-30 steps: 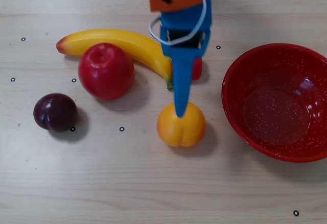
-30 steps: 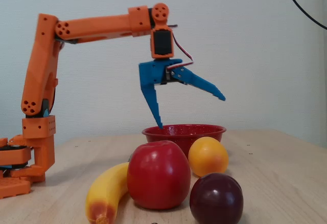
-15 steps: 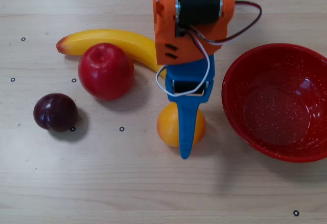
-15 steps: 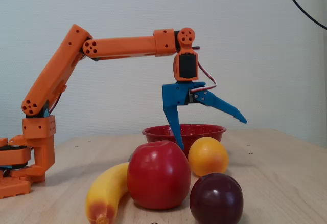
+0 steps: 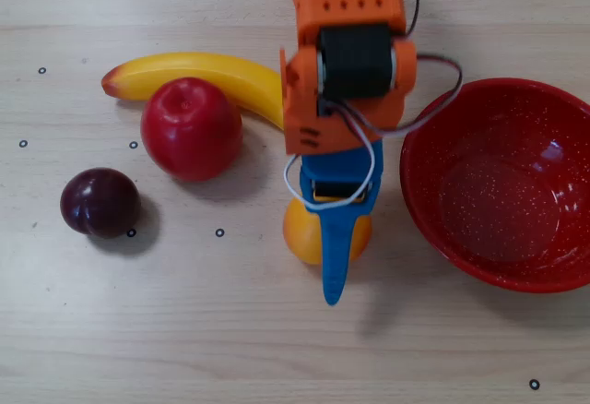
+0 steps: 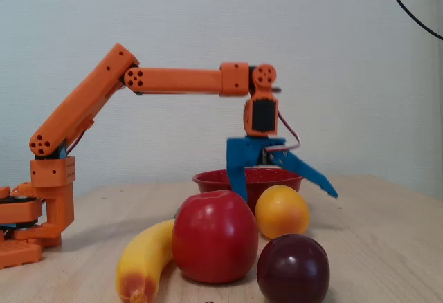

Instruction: Put the peach in the red bowl.

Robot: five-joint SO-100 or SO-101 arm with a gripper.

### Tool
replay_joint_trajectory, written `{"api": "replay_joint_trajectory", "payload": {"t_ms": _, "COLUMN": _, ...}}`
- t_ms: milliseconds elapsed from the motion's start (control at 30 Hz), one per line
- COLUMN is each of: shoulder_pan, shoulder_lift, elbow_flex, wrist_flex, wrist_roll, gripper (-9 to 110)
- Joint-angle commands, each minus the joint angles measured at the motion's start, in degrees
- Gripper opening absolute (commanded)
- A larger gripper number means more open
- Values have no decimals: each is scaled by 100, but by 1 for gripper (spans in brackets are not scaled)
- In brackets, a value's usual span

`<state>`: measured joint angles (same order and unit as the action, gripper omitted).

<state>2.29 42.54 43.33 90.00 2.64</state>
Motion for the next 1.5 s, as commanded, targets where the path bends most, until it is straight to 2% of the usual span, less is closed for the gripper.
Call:
{"api": "replay_joint_trajectory", "payload": {"t_ms": 0, "shoulder_pan": 35, "shoulder_lift": 325, "elbow_flex": -483, "wrist_flex": -97, "wrist_roll": 26, "gripper": 60}}
{"api": "replay_joint_trajectory", "payload": {"t_ms": 567, "shoulder_pan": 62, "shoulder_lift": -202, "elbow_flex": -483, "wrist_flex": -677, "wrist_roll": 105, "gripper": 59}}
{"api": "replay_joint_trajectory", "payload": {"t_ms": 1467, "shoulder_pan": -88, "shoulder_lift": -167, "elbow_flex": -255, "wrist_flex": -615, "wrist_roll": -53, "gripper": 56}}
